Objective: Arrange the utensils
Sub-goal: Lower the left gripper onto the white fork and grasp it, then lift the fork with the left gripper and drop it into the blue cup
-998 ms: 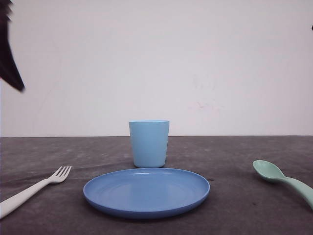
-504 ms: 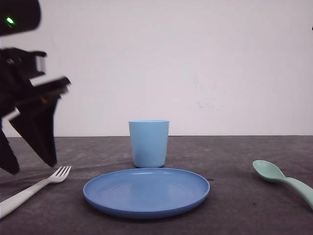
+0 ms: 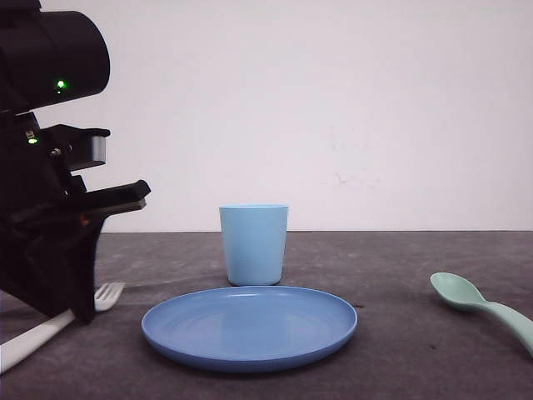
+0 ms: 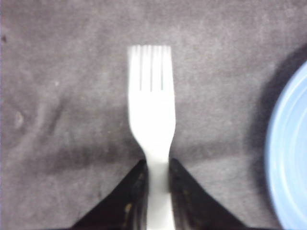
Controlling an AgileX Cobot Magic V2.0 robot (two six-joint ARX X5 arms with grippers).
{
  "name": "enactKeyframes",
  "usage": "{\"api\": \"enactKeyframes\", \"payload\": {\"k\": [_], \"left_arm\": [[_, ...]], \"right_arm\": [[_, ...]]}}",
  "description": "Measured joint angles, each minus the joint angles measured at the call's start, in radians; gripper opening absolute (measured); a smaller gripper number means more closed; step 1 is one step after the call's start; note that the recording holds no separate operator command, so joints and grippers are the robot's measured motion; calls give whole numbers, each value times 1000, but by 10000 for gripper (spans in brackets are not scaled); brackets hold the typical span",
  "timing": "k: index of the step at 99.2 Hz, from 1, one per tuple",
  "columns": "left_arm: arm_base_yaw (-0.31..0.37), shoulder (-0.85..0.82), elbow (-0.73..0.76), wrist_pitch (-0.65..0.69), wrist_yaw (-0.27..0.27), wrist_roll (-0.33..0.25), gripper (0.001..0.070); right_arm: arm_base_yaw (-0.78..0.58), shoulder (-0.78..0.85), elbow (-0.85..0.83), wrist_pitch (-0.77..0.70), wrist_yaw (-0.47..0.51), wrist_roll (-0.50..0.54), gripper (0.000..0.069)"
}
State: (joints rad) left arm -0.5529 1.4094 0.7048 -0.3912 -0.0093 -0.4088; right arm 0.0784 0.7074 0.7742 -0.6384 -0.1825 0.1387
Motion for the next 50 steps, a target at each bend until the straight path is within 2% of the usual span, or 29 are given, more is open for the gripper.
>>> {"api": "enactKeyframes", "payload": {"k": [16, 28, 36, 50], "left_arm": [[-1, -16, 6, -4, -3, 0, 39], [-2, -87, 51, 26, -27, 1, 39], [-2, -160, 88, 119, -45, 16, 39], [-14, -267, 100, 394, -77, 65, 39]], "right_arm": [[0, 0, 0, 0, 0, 0, 468], [0, 0, 0, 0, 0, 0, 465], [0, 0, 0, 0, 0, 0, 465], [0, 0, 0, 1, 0, 0, 465]]}}
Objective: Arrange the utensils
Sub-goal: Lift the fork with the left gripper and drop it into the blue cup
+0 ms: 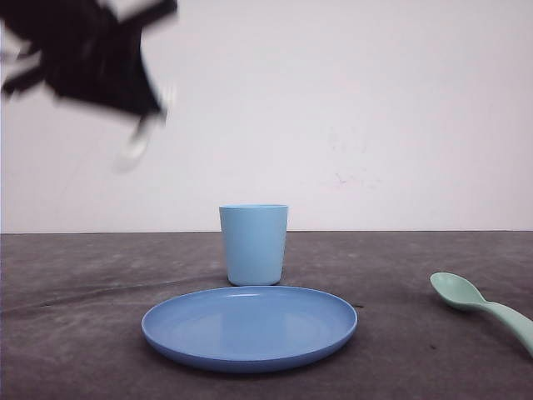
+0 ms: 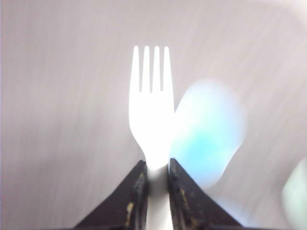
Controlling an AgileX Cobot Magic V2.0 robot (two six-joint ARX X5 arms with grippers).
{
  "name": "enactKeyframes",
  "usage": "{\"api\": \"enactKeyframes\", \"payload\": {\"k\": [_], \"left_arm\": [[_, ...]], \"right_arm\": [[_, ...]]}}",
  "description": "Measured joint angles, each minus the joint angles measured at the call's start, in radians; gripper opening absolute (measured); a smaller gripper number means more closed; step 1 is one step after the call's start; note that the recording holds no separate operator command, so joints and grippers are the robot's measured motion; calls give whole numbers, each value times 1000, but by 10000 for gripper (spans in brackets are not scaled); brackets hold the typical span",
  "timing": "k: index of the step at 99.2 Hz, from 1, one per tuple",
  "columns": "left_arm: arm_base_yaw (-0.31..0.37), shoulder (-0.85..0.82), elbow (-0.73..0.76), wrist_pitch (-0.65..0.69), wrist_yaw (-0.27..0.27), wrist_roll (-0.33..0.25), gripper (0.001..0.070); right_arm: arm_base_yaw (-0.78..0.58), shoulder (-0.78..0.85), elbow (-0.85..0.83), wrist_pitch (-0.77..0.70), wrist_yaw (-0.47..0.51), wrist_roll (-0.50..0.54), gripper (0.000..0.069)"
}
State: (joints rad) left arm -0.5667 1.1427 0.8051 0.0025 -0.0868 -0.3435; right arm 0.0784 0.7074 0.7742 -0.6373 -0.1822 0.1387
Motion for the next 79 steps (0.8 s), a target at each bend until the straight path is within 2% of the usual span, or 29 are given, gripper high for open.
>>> {"api": "enactKeyframes", "payload": {"k": [20, 44, 55, 79], "left_arm": [[-17, 56, 0, 330, -14, 74, 39], [-50, 267, 0, 560, -14, 112, 39], [-53, 369, 6, 618, -14, 115, 39], [-60, 504, 77, 633, -14, 116, 39]], "right_arm": [[0, 0, 0, 26, 0, 0, 465], [0, 0, 0, 67, 1, 1, 465], [0, 0, 0, 67, 3, 1, 465], [0, 0, 0, 66, 3, 1, 465]]}}
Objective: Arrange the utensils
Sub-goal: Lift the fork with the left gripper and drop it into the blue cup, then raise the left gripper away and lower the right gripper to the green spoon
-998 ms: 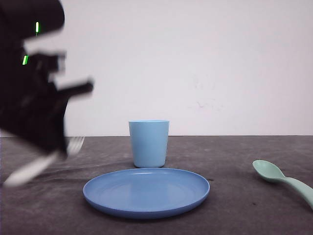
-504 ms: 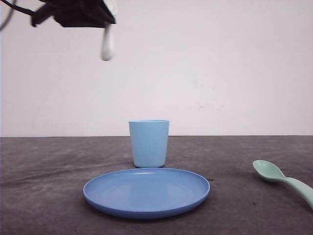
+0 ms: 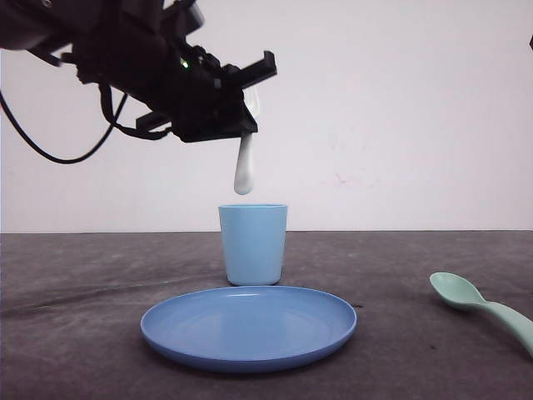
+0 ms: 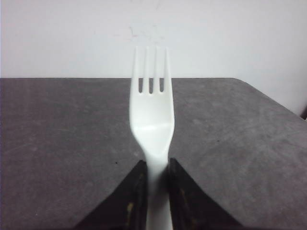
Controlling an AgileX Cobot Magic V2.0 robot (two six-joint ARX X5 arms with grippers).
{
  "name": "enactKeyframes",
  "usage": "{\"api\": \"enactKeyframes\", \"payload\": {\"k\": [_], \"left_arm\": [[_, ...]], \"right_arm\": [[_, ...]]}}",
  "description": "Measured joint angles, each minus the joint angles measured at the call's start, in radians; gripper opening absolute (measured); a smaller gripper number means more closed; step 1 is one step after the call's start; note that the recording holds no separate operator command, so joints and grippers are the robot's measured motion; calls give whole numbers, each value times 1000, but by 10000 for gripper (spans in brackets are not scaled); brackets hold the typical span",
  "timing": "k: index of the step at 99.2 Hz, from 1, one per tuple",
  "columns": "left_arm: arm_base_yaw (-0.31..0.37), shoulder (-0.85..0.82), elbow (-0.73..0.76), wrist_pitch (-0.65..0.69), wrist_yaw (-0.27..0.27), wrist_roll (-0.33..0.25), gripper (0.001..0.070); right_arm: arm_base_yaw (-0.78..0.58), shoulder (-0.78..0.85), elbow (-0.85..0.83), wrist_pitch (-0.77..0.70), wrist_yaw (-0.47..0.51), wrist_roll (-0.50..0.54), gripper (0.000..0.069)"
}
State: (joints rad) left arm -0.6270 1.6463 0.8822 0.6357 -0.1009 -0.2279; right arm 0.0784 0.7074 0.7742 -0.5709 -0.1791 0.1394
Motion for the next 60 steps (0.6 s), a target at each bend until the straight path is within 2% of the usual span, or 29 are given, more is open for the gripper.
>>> {"api": "enactKeyframes", "payload": {"k": [22, 42, 60], "left_arm": [[-3, 29, 3, -5, 0, 0, 52], [-6, 29, 3, -3, 0, 0, 232], [-18, 26, 3, -29, 1, -1, 267]], "right_arm": [[0, 0, 0, 0, 0, 0, 465], [0, 0, 0, 0, 0, 6, 465], [1, 1, 0, -26, 0, 10, 465]]}}
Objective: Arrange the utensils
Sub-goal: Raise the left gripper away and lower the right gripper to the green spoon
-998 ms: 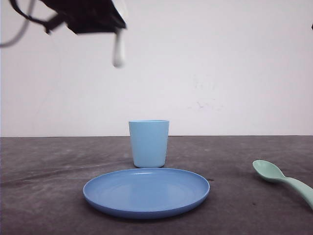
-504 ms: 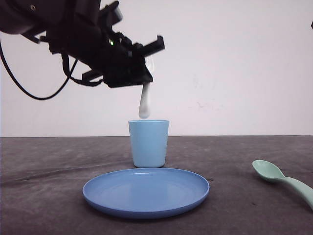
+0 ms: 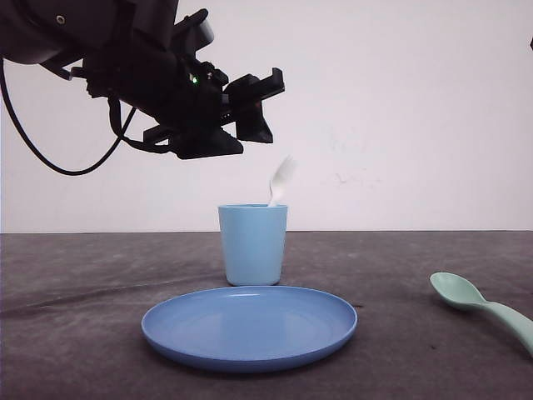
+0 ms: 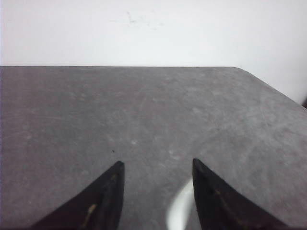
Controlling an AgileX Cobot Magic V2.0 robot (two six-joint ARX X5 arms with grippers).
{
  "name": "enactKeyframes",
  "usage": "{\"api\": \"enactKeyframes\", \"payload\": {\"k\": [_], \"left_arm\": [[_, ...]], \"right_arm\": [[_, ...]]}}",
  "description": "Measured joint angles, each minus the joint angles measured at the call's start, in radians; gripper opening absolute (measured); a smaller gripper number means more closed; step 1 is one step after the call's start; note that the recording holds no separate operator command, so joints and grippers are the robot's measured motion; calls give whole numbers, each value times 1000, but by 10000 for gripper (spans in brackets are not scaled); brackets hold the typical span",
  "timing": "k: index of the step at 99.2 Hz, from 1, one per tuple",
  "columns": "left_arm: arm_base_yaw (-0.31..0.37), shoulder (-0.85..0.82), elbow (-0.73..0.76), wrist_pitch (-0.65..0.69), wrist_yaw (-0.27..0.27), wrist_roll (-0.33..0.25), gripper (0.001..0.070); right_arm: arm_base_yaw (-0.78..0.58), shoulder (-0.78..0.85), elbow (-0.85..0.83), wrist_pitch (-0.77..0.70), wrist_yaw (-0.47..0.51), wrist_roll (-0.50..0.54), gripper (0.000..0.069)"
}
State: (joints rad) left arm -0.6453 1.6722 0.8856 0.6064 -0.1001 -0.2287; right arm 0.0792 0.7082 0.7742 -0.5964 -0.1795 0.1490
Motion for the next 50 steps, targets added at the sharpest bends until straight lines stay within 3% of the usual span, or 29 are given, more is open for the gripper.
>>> {"api": "enactKeyframes", "payload": {"k": [26, 50], "left_arm": [[-8, -195, 0, -221, 1, 0, 270], [-8, -477, 0, -581, 1, 1, 270]], "right_arm": [[67, 32, 0, -144, -2, 53, 464], [180, 126, 0, -264, 49, 131, 460]]}}
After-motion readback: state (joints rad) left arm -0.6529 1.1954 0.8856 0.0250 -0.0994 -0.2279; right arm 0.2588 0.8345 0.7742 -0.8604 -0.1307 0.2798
